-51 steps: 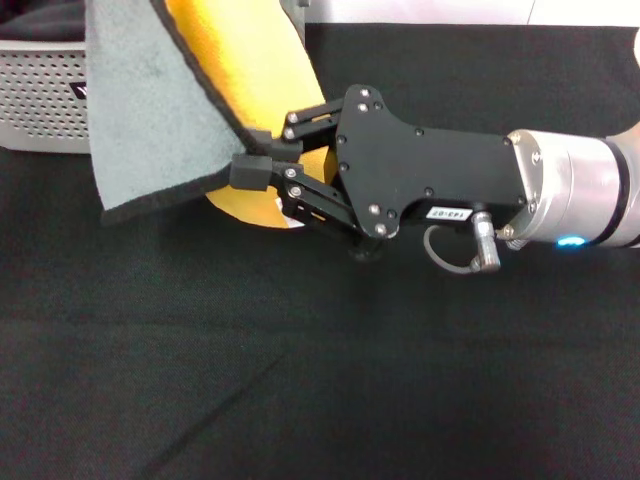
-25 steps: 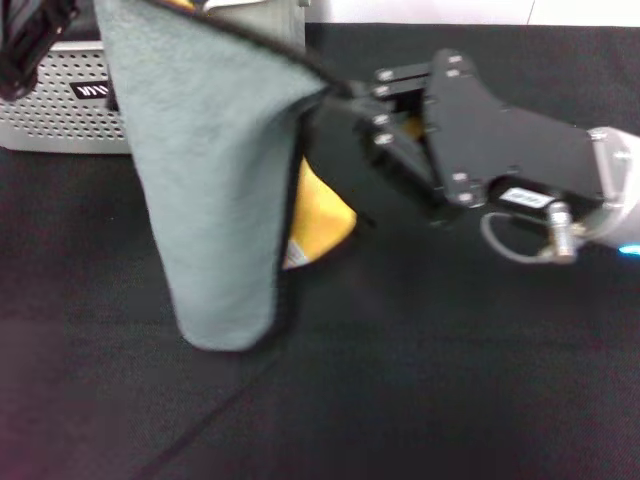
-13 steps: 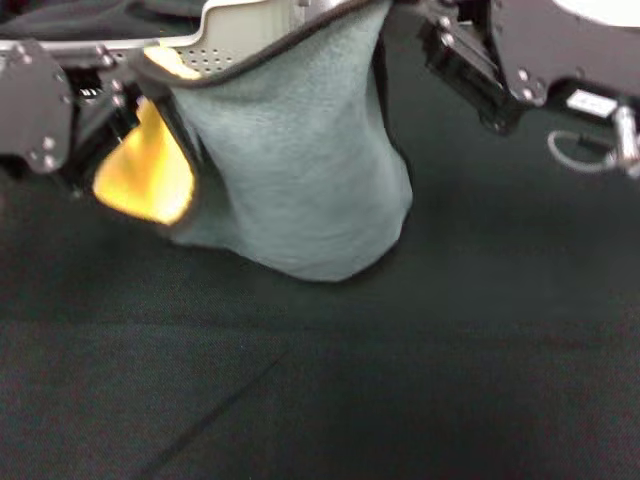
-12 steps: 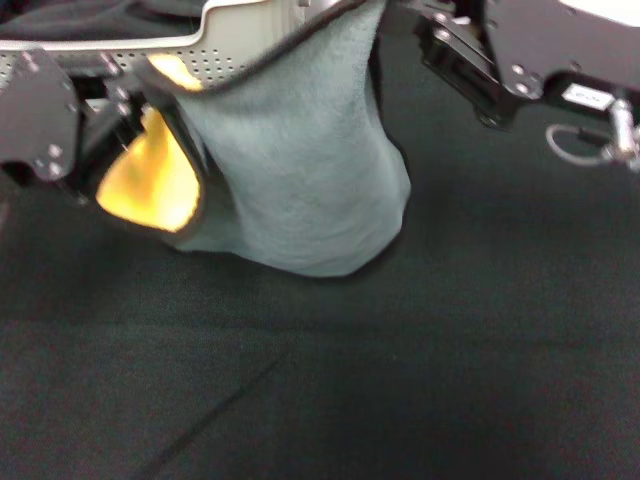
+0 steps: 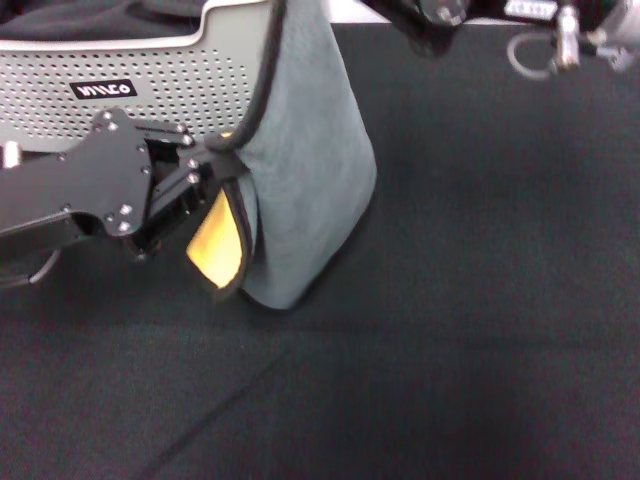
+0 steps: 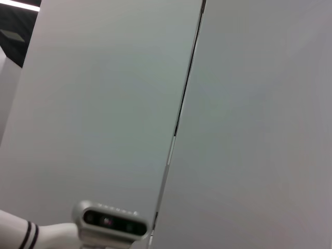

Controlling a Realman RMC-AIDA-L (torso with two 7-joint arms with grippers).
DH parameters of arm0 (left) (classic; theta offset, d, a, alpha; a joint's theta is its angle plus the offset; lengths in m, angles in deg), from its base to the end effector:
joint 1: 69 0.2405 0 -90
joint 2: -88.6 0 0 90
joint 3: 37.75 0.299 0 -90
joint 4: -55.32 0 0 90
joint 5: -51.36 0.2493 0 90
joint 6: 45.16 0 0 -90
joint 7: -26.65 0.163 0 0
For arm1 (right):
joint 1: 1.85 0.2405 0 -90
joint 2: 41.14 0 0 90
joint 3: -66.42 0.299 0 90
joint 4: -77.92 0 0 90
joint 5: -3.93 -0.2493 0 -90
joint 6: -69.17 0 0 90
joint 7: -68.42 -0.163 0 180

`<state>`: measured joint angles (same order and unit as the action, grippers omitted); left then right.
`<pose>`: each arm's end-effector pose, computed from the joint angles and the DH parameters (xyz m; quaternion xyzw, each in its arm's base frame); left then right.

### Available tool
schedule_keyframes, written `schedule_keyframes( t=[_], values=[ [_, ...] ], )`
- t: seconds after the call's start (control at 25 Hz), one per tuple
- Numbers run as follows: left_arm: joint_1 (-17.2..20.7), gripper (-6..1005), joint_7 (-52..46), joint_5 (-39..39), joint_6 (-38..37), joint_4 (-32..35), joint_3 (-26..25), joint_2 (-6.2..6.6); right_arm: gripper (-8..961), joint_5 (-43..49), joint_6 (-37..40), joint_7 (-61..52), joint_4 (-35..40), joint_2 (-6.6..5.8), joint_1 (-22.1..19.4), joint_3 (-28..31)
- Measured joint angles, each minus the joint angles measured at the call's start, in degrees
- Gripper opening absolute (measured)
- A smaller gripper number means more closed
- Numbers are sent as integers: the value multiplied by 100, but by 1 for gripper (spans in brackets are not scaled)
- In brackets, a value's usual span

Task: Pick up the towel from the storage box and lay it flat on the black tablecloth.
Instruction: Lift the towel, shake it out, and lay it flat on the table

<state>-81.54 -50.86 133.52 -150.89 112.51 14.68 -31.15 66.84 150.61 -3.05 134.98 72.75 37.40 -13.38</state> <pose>-0.2748 0.3076 0.0363 -0.8946 -0.0743 -0.4192 0.1363 0.0602 0.4245 -0.0014 -0.8877 -0.1341 0.4331 0.0798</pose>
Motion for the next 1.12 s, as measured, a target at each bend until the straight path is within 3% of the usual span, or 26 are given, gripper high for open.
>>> schedule_keyframes(
  t=[0.4,1.12],
  values=[
    [-121,34,-49,278,-52,-42,17,0,4,49,-78,19,108,8,181,566],
    [-244,50,24,311,-125,-347,129,5,4,119,-46,8,224,79,321,572]
  ],
)
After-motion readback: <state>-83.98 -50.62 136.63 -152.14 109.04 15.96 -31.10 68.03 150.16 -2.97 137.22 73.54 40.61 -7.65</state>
